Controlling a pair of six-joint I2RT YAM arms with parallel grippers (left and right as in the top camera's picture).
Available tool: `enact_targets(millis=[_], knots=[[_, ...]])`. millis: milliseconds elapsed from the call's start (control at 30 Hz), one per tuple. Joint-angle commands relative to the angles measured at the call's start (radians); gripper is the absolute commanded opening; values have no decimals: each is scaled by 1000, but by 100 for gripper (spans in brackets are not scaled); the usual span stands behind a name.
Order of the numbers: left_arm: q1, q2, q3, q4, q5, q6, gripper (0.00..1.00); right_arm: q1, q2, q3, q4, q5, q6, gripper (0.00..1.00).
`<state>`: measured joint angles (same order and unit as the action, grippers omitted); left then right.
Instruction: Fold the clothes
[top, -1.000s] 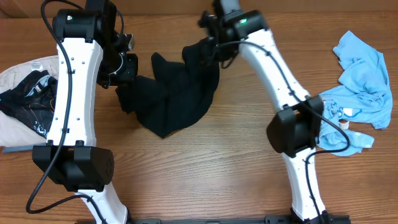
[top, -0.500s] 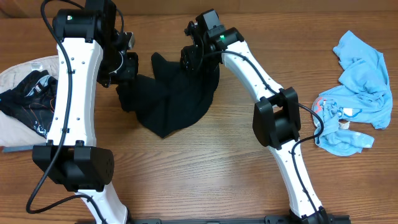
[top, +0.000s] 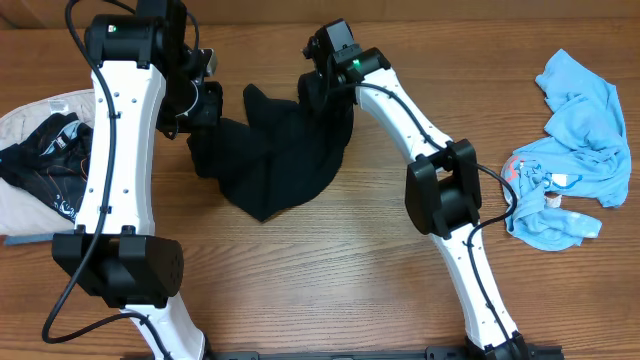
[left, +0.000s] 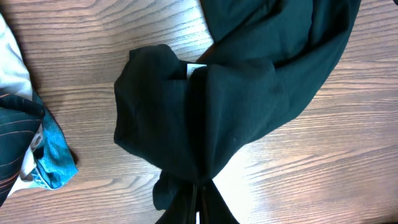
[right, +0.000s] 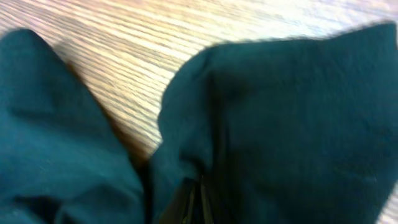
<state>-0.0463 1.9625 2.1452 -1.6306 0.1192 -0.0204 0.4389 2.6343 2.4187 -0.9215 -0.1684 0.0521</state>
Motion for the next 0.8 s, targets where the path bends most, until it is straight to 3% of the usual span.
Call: enact_targets(millis=[0,233,400,667,767], knots=[[-8,-4,-3,10,11,-10,4,-31,4,58,-46,43,25,4],[1,-15,19,121,-1,-10,4,-128,-132,312,-272,192,58,4],[42,-17,209,185,-30,-51,4,-271,-290,480,-505,212,88,4],[137,-33,537,189,-30,-131,4,-384,-490,496,-681,212,92,4],[174,-55,586,185,-30,-145,4,-421,-556,496,-715,212,103,4]])
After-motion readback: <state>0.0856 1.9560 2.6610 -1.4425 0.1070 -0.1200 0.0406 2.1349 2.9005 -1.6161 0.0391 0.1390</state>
